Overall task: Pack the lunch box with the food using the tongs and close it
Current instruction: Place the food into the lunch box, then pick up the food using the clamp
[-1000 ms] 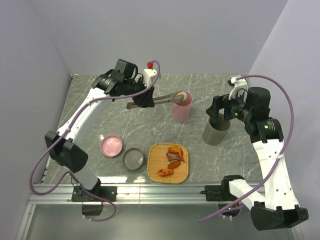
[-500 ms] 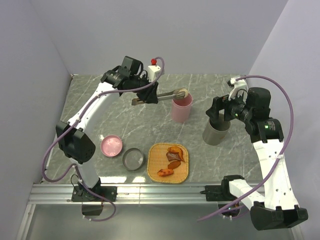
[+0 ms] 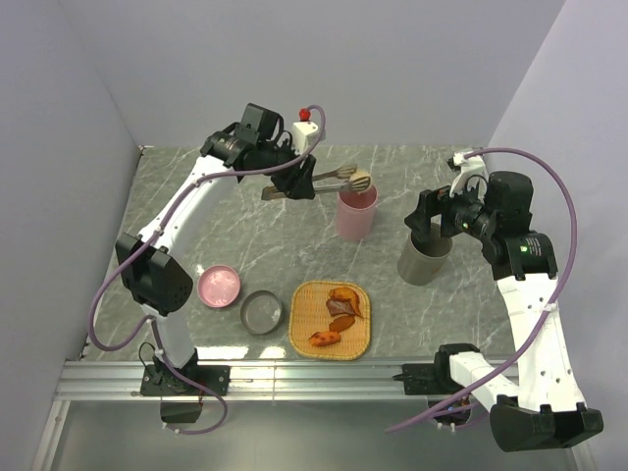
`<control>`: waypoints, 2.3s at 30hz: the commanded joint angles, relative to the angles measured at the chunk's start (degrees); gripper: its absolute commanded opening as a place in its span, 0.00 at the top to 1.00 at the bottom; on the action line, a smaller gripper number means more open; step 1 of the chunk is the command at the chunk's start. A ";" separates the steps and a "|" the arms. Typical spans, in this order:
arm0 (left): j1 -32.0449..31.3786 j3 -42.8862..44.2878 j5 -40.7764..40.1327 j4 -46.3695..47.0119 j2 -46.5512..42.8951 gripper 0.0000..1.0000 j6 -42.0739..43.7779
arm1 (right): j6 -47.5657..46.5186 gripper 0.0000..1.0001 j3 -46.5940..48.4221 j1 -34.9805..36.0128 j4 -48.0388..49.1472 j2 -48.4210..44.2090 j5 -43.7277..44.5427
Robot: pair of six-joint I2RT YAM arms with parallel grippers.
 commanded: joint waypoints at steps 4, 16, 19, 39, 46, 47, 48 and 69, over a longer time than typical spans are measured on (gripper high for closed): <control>-0.03 1.64 1.46 -1.64 -2.55 0.45 2.45 | -0.71 0.00 1.57 -0.57 0.06 -0.38 -0.09; -0.20 -11.89 7.08 -9.02 -16.24 0.43 14.13 | -0.89 0.00 2.45 -0.83 -0.64 0.06 -0.08; -0.90 -19.09 6.73 -11.22 -21.59 0.44 18.00 | -0.71 0.00 2.10 -0.92 -0.47 -0.03 -0.35; -17.07 -51.53 -2.94 -8.59 -40.96 0.43 19.77 | -1.15 0.00 2.19 -1.10 -1.34 0.33 -0.26; -19.71 -53.91 -5.92 -7.19 -40.17 0.43 17.31 | -1.15 0.00 1.93 -1.27 -1.17 0.59 -0.70; -19.80 -54.00 -5.93 -7.18 -39.99 0.43 17.22 | -1.15 0.00 1.93 -1.36 -1.17 0.50 -0.70; -19.97 -53.91 -5.67 -7.27 -39.30 0.43 17.30 | -1.15 0.00 1.84 -1.36 -1.17 0.59 -0.70; -21.82 -53.30 -5.58 -5.33 -33.32 0.48 15.90 | -1.32 0.00 1.31 -1.45 -0.90 0.24 -0.61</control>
